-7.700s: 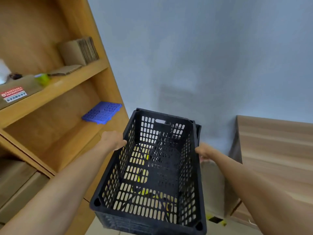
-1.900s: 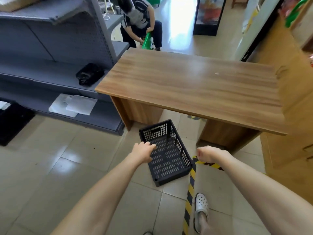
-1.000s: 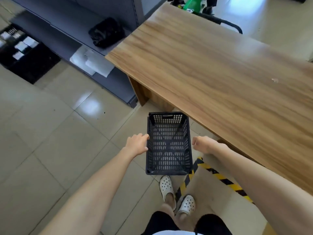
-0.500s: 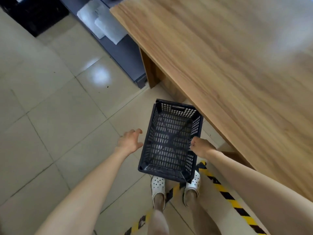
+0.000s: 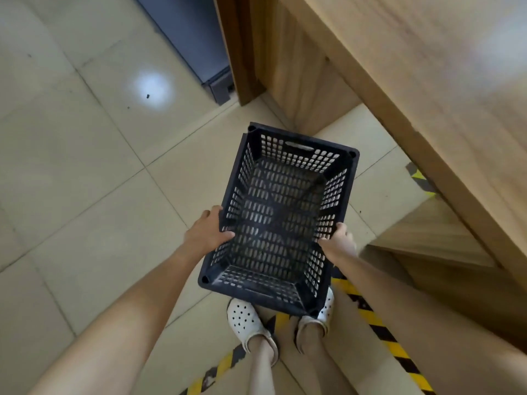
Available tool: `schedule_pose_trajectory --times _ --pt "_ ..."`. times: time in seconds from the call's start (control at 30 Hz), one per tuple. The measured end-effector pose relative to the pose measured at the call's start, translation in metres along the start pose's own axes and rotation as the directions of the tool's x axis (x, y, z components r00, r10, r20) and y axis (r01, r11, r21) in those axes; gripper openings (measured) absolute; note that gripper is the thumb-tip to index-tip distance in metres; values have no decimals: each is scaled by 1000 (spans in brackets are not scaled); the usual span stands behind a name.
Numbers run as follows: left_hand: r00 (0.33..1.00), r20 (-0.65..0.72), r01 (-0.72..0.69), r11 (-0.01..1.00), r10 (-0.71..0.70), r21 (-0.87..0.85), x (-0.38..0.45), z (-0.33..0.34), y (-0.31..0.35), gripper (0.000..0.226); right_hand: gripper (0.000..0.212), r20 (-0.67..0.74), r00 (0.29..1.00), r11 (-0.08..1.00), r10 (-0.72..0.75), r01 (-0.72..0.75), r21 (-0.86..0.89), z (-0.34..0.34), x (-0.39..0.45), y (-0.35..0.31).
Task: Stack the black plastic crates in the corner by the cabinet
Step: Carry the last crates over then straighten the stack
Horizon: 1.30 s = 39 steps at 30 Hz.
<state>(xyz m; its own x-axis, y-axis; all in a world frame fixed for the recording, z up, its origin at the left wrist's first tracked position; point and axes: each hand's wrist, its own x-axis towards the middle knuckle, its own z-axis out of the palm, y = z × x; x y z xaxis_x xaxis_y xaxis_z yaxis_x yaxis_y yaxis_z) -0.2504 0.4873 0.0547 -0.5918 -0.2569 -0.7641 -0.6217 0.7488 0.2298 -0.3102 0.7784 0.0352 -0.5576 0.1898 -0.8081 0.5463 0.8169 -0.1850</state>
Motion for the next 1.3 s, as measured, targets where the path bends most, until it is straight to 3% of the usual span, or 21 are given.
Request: schedule_pose_trajectory --times 0.23,0.43,0.6,0.7,0.77,0.83,0.87,0.97,1.07,1.23,1.3 --pt "996 70 72 988 -63 -139 58 35 -18 103 81 79 984 983 161 -167 82 16 57 7" --pt "991 65 133 893 -116 -430 80 48 -21 102 66 62 986 966 154 -163 203 17 74 15" --pt "980 120 195 868 -157 -456 72 36 -30 87 72 109 977 950 183 -204 234 6 68 10" --pt "970 136 242 866 -202 -439 54 27 -50 70 63 149 969 933 196 -231 274 1 56 6" --pt "956 185 286 869 -229 -404 50 24 -82 94 57 174 963 943 204 -241 231 0 38 -2" --pt "933 247 337 876 -262 -345 61 33 -130 118 48 178 969 971 172 -197 138 -2 15 -15" --pt "918 285 365 871 -276 -331 53 28 -140 119 42 183 973 980 145 -167 113 -2 4 -23" --pt "881 340 441 831 -329 -338 -11 -12 -135 90 33 226 972 996 69 -82 45 -1 -32 -45" --pt "859 359 483 811 -364 -331 -79 -47 -138 77 37 215 975 987 -47 79 -142 -7 -78 -77" --pt "851 261 525 762 -456 -380 -205 -88 -159 70 38 290 936 900 -200 293 -323 -19 -168 -119" --pt "862 157 506 789 -483 -349 -255 -96 -168 72 36 318 916 866 -243 353 -356 -27 -204 -135"
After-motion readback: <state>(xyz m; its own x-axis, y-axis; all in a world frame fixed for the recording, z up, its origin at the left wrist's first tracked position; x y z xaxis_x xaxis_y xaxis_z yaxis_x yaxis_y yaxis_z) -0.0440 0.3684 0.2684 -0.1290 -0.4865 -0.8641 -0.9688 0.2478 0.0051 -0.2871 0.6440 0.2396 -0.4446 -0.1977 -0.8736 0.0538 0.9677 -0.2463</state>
